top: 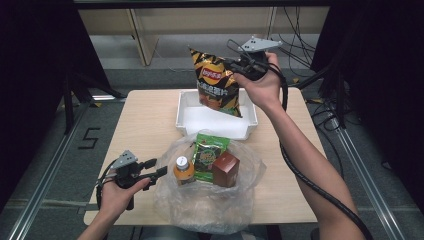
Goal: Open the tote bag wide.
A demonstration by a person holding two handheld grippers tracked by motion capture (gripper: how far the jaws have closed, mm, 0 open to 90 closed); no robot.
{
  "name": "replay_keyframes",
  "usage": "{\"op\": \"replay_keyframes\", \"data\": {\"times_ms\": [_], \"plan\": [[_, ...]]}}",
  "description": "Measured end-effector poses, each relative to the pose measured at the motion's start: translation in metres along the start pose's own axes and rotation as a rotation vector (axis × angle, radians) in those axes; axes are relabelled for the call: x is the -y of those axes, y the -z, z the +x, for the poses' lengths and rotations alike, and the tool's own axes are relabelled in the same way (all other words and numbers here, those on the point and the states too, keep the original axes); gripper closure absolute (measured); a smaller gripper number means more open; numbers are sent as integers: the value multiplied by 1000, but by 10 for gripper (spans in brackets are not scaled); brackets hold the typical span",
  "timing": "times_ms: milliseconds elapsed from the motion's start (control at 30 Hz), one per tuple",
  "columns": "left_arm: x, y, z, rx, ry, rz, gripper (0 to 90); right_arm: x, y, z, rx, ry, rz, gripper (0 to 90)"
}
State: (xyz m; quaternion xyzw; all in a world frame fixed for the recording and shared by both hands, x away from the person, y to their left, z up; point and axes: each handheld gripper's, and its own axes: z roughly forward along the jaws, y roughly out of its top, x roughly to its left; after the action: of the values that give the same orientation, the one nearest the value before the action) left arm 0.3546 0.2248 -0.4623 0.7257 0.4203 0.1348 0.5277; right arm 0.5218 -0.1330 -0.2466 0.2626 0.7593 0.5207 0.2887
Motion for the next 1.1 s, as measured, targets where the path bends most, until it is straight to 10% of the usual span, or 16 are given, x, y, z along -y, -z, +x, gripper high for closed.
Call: {"op": "replay_keyframes", "data": {"times_ms": [100,167,1100], "plan": [[-1,0,3,-3,-47,-12,413,0,-4,-3,8,-1,3,900],[0,1,-1,-1,3,1,413,0,-8,-3,11,-13,5,900],[2,3,0,-7,0,1,413,12,-44,-18,23,-50,42,900]]}}
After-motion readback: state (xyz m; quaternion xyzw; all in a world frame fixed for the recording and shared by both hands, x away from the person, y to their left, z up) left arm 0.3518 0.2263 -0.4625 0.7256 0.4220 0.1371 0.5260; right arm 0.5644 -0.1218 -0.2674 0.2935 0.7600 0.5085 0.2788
